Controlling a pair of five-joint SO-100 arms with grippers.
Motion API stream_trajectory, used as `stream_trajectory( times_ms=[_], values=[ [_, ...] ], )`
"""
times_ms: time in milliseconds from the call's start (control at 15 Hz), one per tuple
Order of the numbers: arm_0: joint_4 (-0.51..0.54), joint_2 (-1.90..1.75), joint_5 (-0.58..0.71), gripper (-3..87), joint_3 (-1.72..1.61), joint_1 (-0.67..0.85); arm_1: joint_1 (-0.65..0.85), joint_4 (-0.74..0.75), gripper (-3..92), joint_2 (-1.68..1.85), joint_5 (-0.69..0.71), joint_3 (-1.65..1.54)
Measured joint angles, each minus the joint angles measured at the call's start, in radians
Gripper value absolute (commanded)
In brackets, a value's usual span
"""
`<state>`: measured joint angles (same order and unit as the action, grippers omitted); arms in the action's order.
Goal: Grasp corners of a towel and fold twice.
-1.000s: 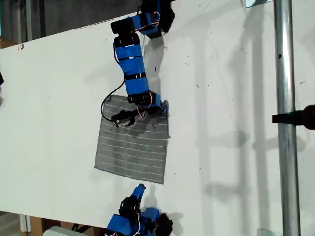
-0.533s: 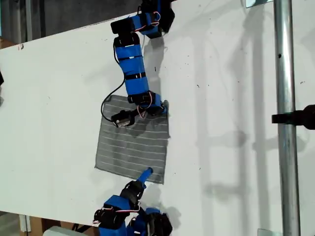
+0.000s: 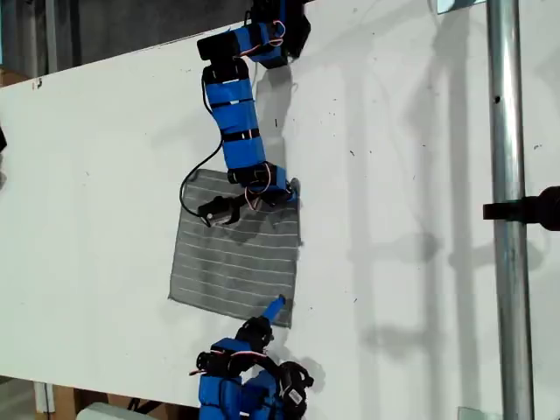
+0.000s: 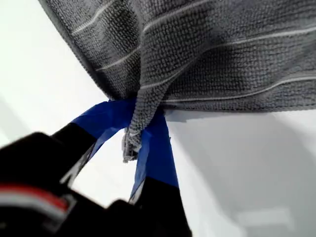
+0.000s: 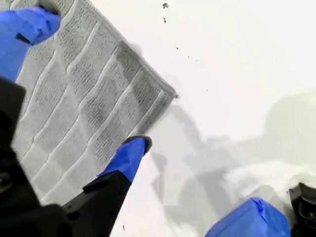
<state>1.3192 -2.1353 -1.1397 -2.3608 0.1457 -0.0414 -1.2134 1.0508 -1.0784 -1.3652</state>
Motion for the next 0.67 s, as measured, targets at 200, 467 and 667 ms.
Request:
stream_trajectory(
  times_ms=[200,467,667],
  values=[
    [-0.103,0.014,-0.020,38.6,-0.069,0.025,-0.003,0.000,-0.2,0.000,0.000,0.000],
    [-0.218,0.127,-0.098,33.1,-0.110,0.032,-0.003,0.000,-0.2,0.000,0.000,0.000],
    [-0.264,0.249,-0.138,14.9,-0.106,0.035,-0.008,-0.002,-0.2,0.000,0.000,0.000]
  ],
)
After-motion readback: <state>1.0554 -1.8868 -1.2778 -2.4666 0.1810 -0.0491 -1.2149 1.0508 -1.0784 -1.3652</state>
